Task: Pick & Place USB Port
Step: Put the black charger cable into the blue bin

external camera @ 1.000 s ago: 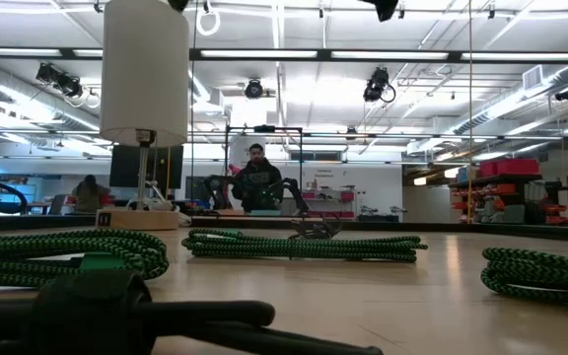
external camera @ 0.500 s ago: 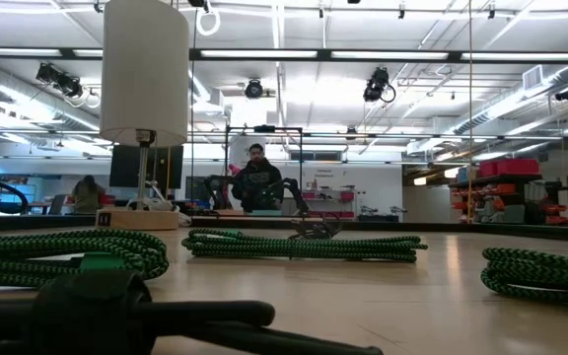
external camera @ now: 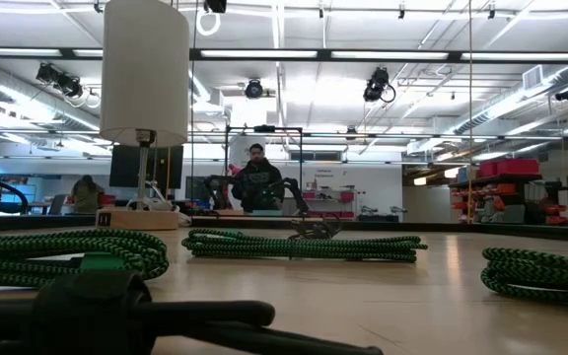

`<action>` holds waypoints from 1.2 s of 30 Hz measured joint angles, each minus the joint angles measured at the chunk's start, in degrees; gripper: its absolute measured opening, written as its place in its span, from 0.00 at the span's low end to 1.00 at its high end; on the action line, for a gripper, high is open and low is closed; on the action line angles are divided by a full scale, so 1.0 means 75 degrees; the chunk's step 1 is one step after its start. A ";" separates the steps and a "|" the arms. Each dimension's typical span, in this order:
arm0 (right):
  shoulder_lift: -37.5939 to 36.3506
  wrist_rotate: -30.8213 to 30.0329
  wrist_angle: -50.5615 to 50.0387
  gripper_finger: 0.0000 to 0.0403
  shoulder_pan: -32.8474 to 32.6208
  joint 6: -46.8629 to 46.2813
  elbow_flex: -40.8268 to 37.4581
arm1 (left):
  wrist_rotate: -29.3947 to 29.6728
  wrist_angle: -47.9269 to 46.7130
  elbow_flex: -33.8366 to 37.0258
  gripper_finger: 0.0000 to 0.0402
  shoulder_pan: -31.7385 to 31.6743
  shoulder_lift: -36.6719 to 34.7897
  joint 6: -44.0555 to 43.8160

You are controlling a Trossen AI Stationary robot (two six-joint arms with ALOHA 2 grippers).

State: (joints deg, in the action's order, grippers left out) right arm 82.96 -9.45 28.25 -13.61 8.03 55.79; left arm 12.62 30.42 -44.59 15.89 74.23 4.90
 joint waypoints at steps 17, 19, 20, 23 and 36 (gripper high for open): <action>-0.0003 -0.0199 0.0037 0.04 -0.0002 0.0452 0.0000 | 0.0129 0.0296 -0.0001 0.25 -0.0012 0.0260 0.0039; -0.0003 -0.0202 -0.0014 0.02 0.0000 0.0452 0.0000 | 0.0126 0.0296 -0.0001 0.30 -0.0010 0.0260 0.0036; -0.0003 -0.0216 -0.0023 0.01 0.0000 0.0464 0.0000 | 0.0123 0.0300 -0.0001 0.32 -0.0010 0.0260 0.0036; -0.0003 -0.0224 -0.0020 0.01 0.0000 0.0444 0.0000 | 0.0122 0.0306 -0.0001 0.36 -0.0010 0.0260 0.0038; -0.1583 -0.1847 -0.2589 0.00 -0.0907 -0.0542 0.0000 | 0.0356 -0.0233 -0.0001 0.40 0.0151 -0.0350 0.0124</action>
State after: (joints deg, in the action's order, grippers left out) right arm 71.08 -23.30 8.84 -20.41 3.97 55.79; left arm 15.29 28.67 -44.60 17.02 71.61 5.82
